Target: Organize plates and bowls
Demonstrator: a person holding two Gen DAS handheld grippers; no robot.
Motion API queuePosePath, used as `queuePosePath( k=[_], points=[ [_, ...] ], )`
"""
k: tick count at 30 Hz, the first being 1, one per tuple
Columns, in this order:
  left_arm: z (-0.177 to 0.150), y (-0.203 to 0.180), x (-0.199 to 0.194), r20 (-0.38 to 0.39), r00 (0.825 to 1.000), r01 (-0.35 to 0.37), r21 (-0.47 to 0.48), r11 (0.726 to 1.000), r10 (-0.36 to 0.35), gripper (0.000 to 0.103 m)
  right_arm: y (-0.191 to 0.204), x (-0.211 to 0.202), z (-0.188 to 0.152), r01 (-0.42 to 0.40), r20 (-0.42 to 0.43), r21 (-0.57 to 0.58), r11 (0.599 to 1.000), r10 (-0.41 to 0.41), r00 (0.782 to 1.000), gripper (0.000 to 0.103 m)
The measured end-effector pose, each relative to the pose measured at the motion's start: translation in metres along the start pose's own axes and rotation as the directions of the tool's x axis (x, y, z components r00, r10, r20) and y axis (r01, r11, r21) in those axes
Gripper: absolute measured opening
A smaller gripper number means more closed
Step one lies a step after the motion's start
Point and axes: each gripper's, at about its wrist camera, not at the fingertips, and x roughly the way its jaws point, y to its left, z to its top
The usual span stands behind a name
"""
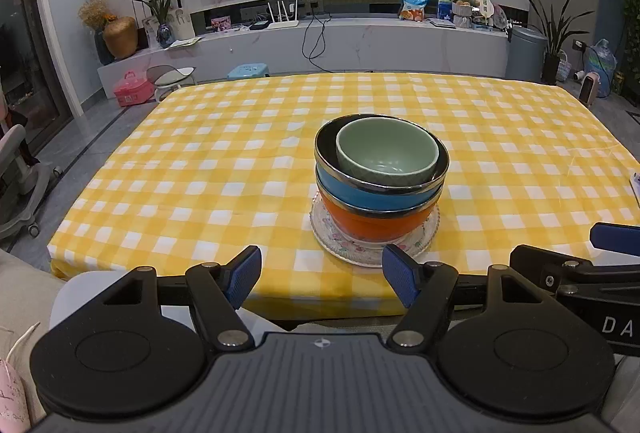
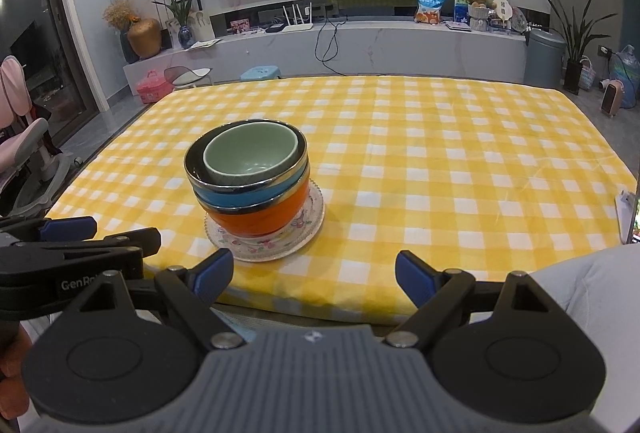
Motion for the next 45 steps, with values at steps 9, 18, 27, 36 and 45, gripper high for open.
queuePosePath(
  k=[9, 18, 27, 36, 45],
  points=[
    [0.0011, -0.0010, -0.0033, 0.005, 1.000, 0.002, -0.003, 1.000, -0.002, 0.081, -0.0003, 0.0005, 0.0002, 0.000, -0.004, 0.003, 1.000, 0.000, 1.000, 0.087],
    [0.0014, -0.0012, -0.0038, 0.011, 1.000, 0.001, -0.004, 1.000, -0.001, 0.081, 0.0003, 0.0000, 0.0006, -0.002, -0.004, 0.001, 1.000, 0.002, 1.000, 0.087],
    [0.0037, -0.0020, -0.0043, 0.012, 1.000, 0.001, -0.006, 1.000, -0.001, 0.081, 0.0018, -0.0010, 0.0005, -0.005, -0.004, -0.002, 1.000, 0.005, 1.000, 0.087],
    [0.0038, -0.0042, -0.0033, 0.016, 1.000, 0.007, -0.002, 1.000, -0.007, 0.081, 0.0028, -0.0007, 0.0000, -0.013, -0.008, -0.004, 1.000, 0.013, 1.000, 0.087],
    [0.0041, -0.0051, -0.0024, 0.016, 1.000, 0.007, -0.002, 1.000, -0.007, 0.081, 0.0020, 0.0001, 0.0000, -0.013, -0.009, -0.001, 1.000, 0.013, 1.000, 0.087]
  ],
)
